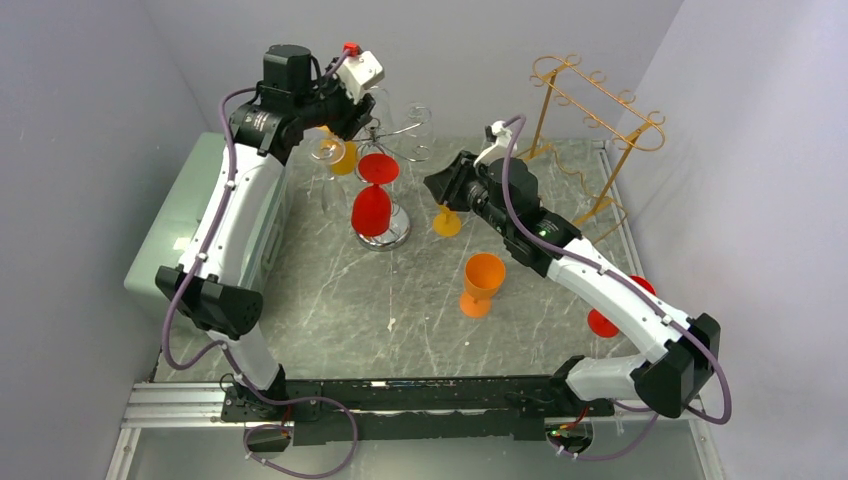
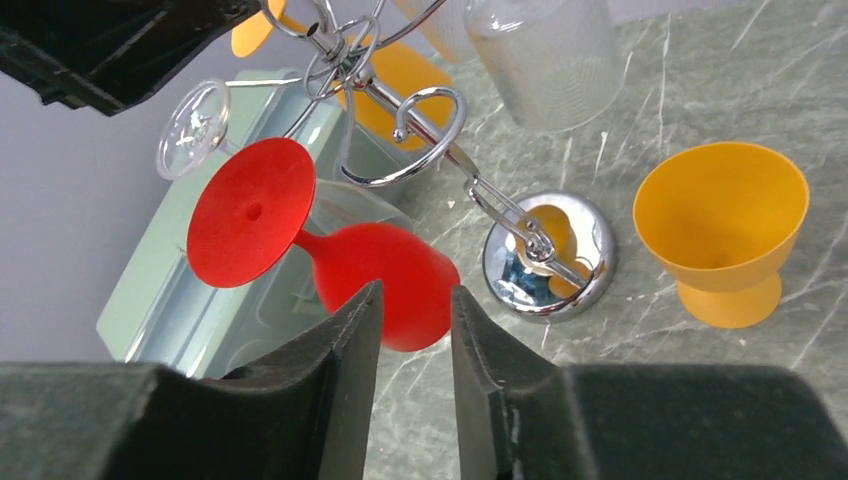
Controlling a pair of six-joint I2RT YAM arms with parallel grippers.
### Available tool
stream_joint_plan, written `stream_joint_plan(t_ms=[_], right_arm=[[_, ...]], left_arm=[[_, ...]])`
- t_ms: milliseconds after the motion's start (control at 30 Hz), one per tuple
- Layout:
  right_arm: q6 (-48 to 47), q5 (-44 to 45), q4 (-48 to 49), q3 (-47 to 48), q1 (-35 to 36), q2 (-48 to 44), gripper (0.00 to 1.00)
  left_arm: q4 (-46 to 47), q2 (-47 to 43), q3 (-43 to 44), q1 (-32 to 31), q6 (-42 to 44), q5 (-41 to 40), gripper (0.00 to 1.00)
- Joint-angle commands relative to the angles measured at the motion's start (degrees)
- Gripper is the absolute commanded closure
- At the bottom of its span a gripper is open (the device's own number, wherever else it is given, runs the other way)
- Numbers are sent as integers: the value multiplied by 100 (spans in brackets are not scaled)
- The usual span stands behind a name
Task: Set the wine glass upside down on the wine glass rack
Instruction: Adjust the wine rack at the center of the board.
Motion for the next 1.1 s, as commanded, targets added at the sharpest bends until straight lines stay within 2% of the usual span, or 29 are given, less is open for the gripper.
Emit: stream_joint_plan(t_ms=[0, 267, 400, 533, 600, 733, 833, 933, 1067], right_arm=[[-258, 51, 20, 315, -152, -257, 64], [-216, -661, -175, 1106, -646, 241, 60], [-491, -540, -438, 1382, -798, 372, 54], [-535, -612, -668, 1115, -1401, 253, 27], [-470, -930, -523, 933, -1650, 226, 2], [-307, -1402, -578, 1232, -1720, 594, 0], [-410, -1296, -755, 1387, -1720, 691, 0], [-1003, -533, -1365, 1539, -1725, 777, 0], [-1559, 546, -1911, 1405, -1816, 744, 0]], left_arm=[[372, -510, -11, 29, -252, 101, 41], [174, -769, -167, 29, -436, 210, 32], [-36, -913, -196, 29, -472, 168, 24], [-358, -1134, -194, 29, -583, 183, 11], [-486, -1279, -293, 29, -636, 220, 8], [-478, -1634, -820, 29, -557, 177, 9], [-552, -1806, -1002, 29, -419, 61, 13], [-717, -1958, -1019, 29, -341, 71, 14], [-883, -2153, -1003, 29, -363, 82, 9]])
